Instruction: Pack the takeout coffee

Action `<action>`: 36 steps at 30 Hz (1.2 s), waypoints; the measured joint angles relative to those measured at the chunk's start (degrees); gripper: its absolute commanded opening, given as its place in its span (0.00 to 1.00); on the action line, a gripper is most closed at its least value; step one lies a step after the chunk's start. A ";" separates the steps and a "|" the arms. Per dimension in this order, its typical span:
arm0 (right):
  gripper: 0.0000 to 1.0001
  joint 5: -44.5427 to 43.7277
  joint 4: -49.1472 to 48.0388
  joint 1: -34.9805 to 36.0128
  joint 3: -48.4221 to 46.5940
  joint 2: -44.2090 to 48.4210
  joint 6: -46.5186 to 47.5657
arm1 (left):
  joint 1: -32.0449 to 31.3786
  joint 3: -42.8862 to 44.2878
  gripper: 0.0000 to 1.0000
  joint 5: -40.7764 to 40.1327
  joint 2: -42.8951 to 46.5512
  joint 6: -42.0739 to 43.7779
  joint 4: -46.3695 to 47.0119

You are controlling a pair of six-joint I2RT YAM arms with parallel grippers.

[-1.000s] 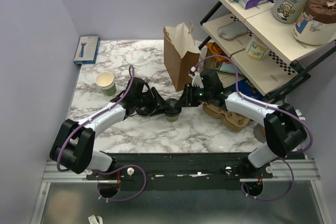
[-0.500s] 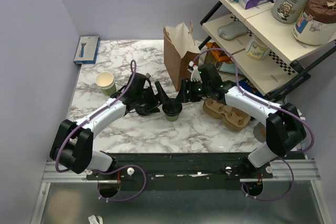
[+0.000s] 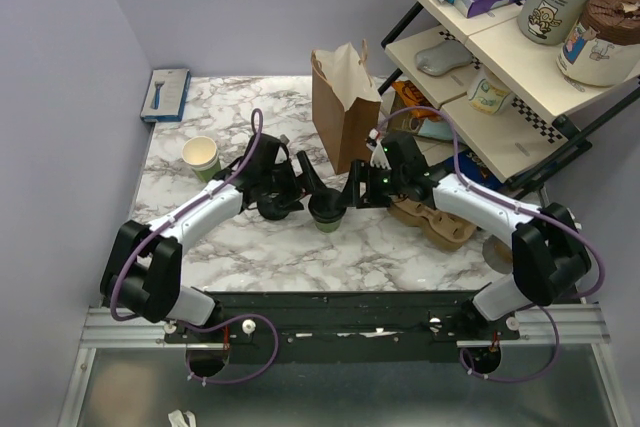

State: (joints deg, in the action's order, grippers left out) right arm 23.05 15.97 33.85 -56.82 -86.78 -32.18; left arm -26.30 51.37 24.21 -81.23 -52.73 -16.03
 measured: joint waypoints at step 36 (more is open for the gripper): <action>0.18 10.99 -11.45 -1.20 -1.62 -6.78 6.25 | 1.81 -12.92 0.76 1.53 5.97 -8.87 13.18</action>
State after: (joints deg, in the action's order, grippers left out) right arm 34.04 4.51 32.64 -58.43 -93.56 -25.93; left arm -24.49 38.46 25.74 -75.26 -61.60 -2.85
